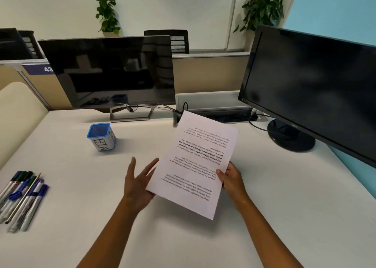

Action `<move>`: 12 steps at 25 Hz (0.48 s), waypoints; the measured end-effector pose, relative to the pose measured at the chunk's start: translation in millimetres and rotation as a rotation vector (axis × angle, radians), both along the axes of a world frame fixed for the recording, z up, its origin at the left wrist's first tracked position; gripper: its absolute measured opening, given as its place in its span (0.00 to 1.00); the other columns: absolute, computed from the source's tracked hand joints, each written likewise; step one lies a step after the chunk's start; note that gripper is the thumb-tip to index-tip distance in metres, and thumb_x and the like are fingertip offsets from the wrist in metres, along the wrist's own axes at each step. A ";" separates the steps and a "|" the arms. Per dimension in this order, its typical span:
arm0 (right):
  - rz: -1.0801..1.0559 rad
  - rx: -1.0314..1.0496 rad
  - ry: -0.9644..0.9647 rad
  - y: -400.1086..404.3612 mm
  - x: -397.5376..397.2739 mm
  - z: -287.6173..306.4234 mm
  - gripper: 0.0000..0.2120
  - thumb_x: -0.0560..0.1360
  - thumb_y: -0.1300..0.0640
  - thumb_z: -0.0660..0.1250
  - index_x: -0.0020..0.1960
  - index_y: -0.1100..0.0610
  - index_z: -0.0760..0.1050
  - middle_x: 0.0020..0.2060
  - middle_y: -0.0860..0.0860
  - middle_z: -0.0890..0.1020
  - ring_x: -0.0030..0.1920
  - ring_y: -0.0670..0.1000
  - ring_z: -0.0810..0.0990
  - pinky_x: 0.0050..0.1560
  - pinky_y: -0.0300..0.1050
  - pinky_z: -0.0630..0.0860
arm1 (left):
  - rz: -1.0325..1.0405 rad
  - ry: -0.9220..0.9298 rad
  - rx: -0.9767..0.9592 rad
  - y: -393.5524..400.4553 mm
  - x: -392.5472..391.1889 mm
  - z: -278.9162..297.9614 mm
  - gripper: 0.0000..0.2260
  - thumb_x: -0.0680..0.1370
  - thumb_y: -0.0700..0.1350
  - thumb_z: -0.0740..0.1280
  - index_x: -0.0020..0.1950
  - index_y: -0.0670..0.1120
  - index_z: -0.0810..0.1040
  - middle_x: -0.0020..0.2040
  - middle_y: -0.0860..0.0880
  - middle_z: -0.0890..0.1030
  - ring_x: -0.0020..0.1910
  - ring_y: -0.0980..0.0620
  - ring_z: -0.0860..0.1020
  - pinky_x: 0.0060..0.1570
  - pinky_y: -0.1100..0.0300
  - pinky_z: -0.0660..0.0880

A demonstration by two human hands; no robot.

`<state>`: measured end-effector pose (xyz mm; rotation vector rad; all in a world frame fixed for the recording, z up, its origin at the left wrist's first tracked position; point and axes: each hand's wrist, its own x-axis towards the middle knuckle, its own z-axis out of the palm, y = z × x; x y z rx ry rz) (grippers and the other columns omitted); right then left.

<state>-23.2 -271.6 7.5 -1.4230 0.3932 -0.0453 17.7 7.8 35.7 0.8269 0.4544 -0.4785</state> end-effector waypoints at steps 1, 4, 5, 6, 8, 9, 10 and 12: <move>0.031 -0.038 0.003 -4.1 -0.1 1.1 0.17 0.79 0.64 0.65 0.64 0.50 0.75 0.57 0.50 0.83 0.57 0.51 0.83 0.57 0.53 0.81 | -0.076 -0.030 0.042 8.4 6.6 3.4 0.33 0.74 0.69 0.62 0.67 0.45 0.79 0.63 0.44 0.81 0.54 0.44 0.82 0.54 0.49 0.76; 0.117 -0.114 -0.013 -4.4 0.5 10.4 0.15 0.79 0.63 0.64 0.63 0.49 0.76 0.57 0.49 0.84 0.55 0.49 0.84 0.57 0.50 0.81 | -0.319 -0.188 0.320 6.5 18.1 13.2 0.28 0.76 0.65 0.61 0.68 0.48 0.78 0.61 0.45 0.82 0.53 0.45 0.82 0.54 0.49 0.76; 0.131 -0.127 -0.026 -1.4 1.0 14.0 0.14 0.79 0.63 0.64 0.62 0.50 0.76 0.56 0.48 0.84 0.54 0.49 0.84 0.55 0.48 0.81 | -0.373 -0.255 0.397 -0.4 18.3 18.2 0.25 0.78 0.63 0.62 0.68 0.49 0.77 0.61 0.46 0.83 0.56 0.44 0.82 0.56 0.48 0.76; 0.134 -0.133 -0.039 3.0 1.8 17.2 0.13 0.80 0.62 0.64 0.61 0.50 0.77 0.55 0.48 0.84 0.53 0.49 0.84 0.54 0.47 0.82 | -0.395 -0.315 0.442 -7.1 17.3 22.5 0.22 0.78 0.60 0.63 0.67 0.50 0.77 0.61 0.47 0.83 0.58 0.44 0.82 0.58 0.47 0.77; 0.104 -0.139 -0.084 11.1 2.7 21.2 0.10 0.80 0.61 0.64 0.59 0.50 0.77 0.54 0.48 0.85 0.53 0.51 0.85 0.53 0.49 0.82 | -0.336 -0.402 0.464 -19.5 13.9 29.1 0.18 0.77 0.55 0.67 0.64 0.49 0.79 0.58 0.47 0.84 0.58 0.41 0.82 0.57 0.44 0.78; 0.072 -0.140 -0.116 14.6 3.2 23.4 0.10 0.80 0.60 0.64 0.58 0.50 0.77 0.53 0.48 0.85 0.52 0.51 0.85 0.52 0.49 0.82 | -0.282 -0.437 0.457 -24.2 12.4 31.4 0.16 0.76 0.53 0.70 0.62 0.49 0.81 0.57 0.46 0.85 0.57 0.39 0.82 0.55 0.42 0.79; 0.043 -0.141 -0.150 17.4 3.1 26.0 0.09 0.80 0.60 0.64 0.57 0.50 0.78 0.52 0.48 0.85 0.52 0.50 0.85 0.51 0.48 0.83 | -0.229 -0.461 0.448 -27.8 11.2 33.0 0.15 0.75 0.50 0.72 0.60 0.48 0.82 0.56 0.44 0.85 0.55 0.37 0.82 0.55 0.40 0.79; 0.012 -0.140 -0.203 21.6 2.6 32.1 0.09 0.80 0.58 0.64 0.58 0.49 0.78 0.52 0.47 0.85 0.51 0.48 0.84 0.48 0.44 0.83 | -0.155 -0.511 0.471 -33.7 9.6 37.6 0.14 0.72 0.48 0.74 0.57 0.48 0.83 0.54 0.43 0.85 0.51 0.36 0.83 0.52 0.39 0.80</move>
